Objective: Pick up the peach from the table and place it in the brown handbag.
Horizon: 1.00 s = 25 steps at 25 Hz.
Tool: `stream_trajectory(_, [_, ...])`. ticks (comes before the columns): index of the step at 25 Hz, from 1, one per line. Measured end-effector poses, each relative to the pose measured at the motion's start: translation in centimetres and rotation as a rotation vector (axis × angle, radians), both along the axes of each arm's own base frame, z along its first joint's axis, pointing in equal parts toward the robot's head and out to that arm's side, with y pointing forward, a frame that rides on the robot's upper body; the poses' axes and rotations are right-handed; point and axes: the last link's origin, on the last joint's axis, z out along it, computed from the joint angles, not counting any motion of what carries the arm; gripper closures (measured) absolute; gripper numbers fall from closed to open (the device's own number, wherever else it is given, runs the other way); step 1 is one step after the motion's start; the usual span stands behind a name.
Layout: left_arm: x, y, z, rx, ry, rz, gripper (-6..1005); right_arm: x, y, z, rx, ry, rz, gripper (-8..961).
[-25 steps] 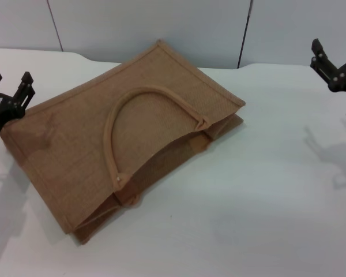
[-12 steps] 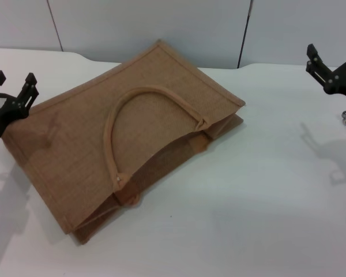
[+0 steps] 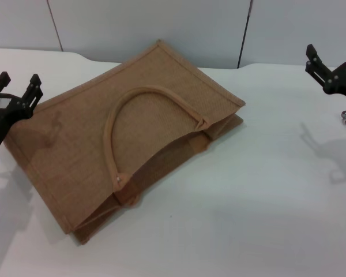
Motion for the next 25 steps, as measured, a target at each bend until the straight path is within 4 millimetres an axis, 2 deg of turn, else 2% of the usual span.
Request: stream_trajectory(25, [0.03,0.04,0.03,0.001,-0.001,-0.001,305,-0.13,0.21,-0.11,-0.004,-0.004,0.001,58])
